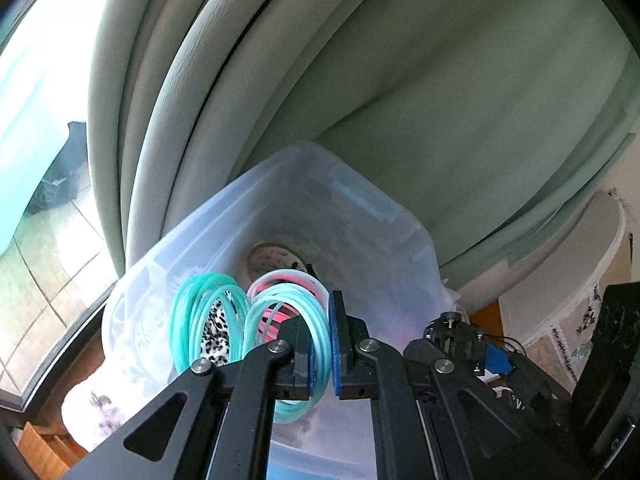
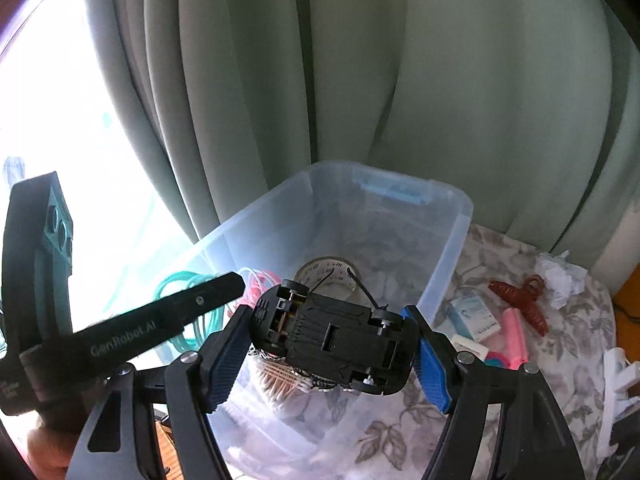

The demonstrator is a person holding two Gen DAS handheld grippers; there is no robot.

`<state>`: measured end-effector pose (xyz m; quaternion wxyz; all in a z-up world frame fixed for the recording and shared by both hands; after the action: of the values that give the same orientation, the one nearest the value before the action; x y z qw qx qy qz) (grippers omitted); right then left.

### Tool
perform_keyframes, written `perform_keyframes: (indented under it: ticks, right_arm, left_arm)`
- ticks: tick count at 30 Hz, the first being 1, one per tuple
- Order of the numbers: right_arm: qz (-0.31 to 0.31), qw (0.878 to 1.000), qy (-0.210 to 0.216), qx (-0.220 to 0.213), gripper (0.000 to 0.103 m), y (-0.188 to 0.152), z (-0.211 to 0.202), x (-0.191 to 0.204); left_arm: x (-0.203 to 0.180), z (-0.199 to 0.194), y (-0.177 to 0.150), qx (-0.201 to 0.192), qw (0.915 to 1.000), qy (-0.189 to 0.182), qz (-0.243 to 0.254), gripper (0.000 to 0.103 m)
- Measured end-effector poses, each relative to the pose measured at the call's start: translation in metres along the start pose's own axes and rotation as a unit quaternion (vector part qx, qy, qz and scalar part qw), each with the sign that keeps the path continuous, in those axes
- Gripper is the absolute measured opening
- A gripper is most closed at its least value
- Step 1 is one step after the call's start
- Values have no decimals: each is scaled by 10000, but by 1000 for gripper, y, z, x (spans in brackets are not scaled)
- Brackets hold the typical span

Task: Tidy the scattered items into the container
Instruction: 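Open both tools to drop the coil ties and toy car into the box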

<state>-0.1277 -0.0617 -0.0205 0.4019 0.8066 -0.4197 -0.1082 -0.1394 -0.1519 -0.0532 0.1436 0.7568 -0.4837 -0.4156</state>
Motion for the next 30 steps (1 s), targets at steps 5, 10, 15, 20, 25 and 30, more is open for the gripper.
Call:
perform_keyframes:
  ticks: [5, 10, 15, 20, 25, 30]
  right_arm:
    - [0, 9999, 63, 92, 77, 2, 12, -4]
    - [-53, 9998, 100, 172, 77, 2, 25, -6]
    - [-126, 9996, 164, 193, 77, 3, 33, -4]
    - [-146, 9995, 233, 124, 77, 4, 31, -3]
    - [-175, 9996, 201, 10, 78, 6, 21, -6]
    - [-121, 9997, 174, -79, 78, 4, 10, -13]
  left_arm:
    - [2, 7, 0, 33, 10000, 70, 38, 5]
    - [1, 12, -1, 81, 9998, 152, 77, 6]
    - [-4, 17, -4, 159, 9994, 257, 142, 10]
    - [-8, 19, -7, 254, 9989, 356, 138, 17]
    - [-13, 17, -9, 346, 9984, 415, 152, 32]
    - [-18, -6, -12, 407, 9967, 622, 319, 48]
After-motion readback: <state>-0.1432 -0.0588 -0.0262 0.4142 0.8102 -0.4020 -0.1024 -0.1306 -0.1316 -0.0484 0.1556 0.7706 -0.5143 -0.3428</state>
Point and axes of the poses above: each gripper's, at about its wrist camera, not at the fingertips, and z roughly the way its jaws point, x to its left, y to its top, the point moved 8 cm from there along z, roughly the way its jaws point, and after that the axes turned 5 degrees about y, right-handed, at the moved point
